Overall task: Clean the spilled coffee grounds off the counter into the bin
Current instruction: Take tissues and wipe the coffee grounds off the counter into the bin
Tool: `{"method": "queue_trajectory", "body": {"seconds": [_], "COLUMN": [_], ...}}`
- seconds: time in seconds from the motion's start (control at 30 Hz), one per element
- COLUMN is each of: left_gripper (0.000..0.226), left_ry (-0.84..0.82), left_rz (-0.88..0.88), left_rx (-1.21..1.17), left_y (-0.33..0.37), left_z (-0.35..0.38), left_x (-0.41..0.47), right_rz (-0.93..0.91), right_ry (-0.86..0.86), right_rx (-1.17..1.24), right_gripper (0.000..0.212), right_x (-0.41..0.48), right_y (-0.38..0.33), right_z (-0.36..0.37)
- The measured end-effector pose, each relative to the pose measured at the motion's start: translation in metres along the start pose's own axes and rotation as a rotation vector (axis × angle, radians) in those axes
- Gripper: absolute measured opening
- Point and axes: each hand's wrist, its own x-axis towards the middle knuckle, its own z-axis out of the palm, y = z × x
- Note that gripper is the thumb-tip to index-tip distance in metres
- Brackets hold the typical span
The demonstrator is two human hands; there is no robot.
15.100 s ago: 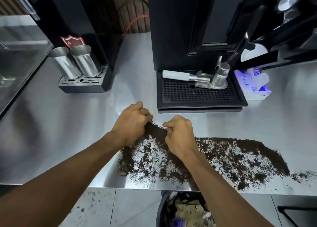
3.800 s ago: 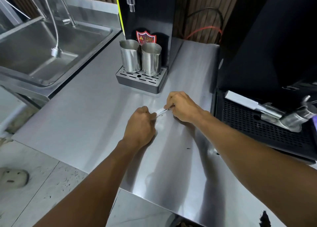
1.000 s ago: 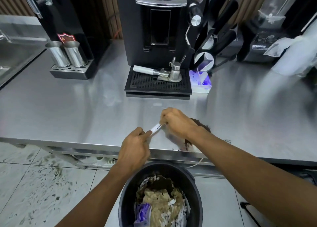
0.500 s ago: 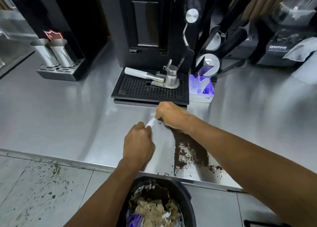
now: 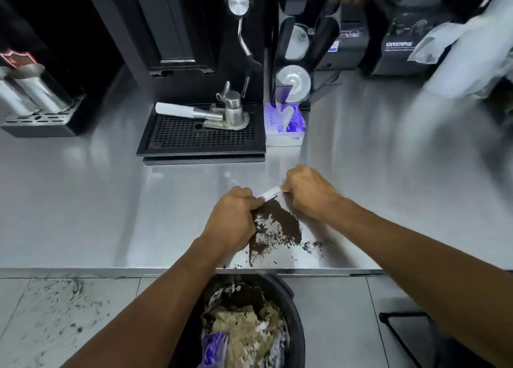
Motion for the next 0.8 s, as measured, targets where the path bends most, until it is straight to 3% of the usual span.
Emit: {"method": "queue_trajectory", "body": {"seconds": [0.4,0.53,0.67,0.8], "left_gripper": [0.034,0.025,0.013,0.019], "left_ry": [-0.221,-0.264,-0.269,-0.275], "left_rz": [0.359,0.405,0.444,0.458], "left_rx": [-0.054,-0.096,-0.148,-0.138], "left_y": [-0.010,-0.013,-0.015,-0.023], "left_z": [-0.012,-0.016,-0.019,-0.022], "left_x": [0.033,0.037,0.035,0.027], "right_rz": [0.473,0.580,0.687,0.750], "right_ry": [0.062,0.094,0.095,0.113], "right_rx": [0.146,0.105,0.084,0.097], "right_gripper": [0.012,0.008,0.018,0.007], "right_x": [-0.069,-0.076,-0.078,-0.076], "right_y": [-0.026,-0.046,-0.067,-0.084], "right_z": [-0.003,0.008,0.019,0.024]}}
